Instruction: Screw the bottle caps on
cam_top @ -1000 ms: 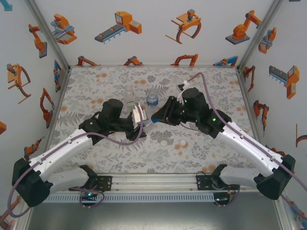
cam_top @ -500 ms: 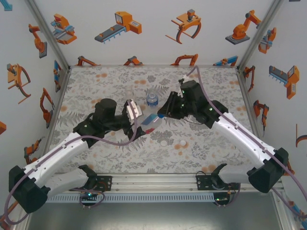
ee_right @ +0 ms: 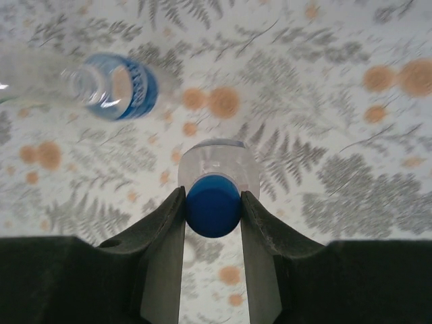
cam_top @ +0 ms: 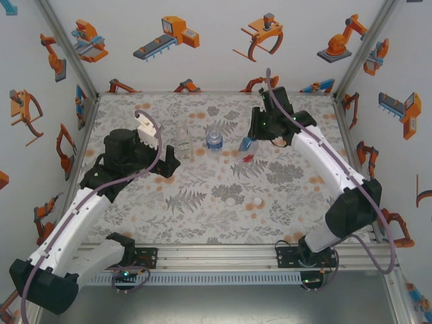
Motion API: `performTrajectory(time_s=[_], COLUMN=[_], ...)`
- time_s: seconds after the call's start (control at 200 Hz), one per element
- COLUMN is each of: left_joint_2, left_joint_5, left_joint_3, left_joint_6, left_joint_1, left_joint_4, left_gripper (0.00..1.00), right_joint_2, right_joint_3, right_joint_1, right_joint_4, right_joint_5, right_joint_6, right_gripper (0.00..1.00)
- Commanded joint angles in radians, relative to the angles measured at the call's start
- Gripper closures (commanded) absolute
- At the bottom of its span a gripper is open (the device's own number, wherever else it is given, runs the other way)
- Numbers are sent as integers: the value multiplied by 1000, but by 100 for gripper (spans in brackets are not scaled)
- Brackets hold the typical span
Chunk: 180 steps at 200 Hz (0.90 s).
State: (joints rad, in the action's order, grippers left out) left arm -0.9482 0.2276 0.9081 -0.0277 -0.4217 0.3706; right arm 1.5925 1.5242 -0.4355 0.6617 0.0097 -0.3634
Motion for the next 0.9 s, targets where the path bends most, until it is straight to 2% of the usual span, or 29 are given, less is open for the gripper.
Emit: performTrajectory(time_s=[0.0,0.225,0.345,0.431,0.631,0.746,0.896], left_joint_2=[18,68,79,73,50,46,48], left_joint_5=[-30,-88,-104,-103,-93,-88,-88], left_joint_3=[9,-82,-100,-103,-96,-96,-98], left_joint_6=[12,8,26,28,22,18,17], left_joint_1=[19,31,31,31,32,32,32], left_joint_4=[68,31,3,-7,-10,-12,-15], left_gripper=[3,3,3,3,3,3,3], right_joint_2=[80,249,297,316,317,314,298], right_joint_3=[93,218,236,237,199,189,206], right_joint_1=[30,73,74,74,76,76,76], right_joint_4=[-31,-90,-124,-132,-149,-148,-139], right_joint_5=[74,93,112,127,125,129,137], right_joint_6=[129,152,155,151,120,115,119], right_gripper=[100,100,100,96,76,60,52])
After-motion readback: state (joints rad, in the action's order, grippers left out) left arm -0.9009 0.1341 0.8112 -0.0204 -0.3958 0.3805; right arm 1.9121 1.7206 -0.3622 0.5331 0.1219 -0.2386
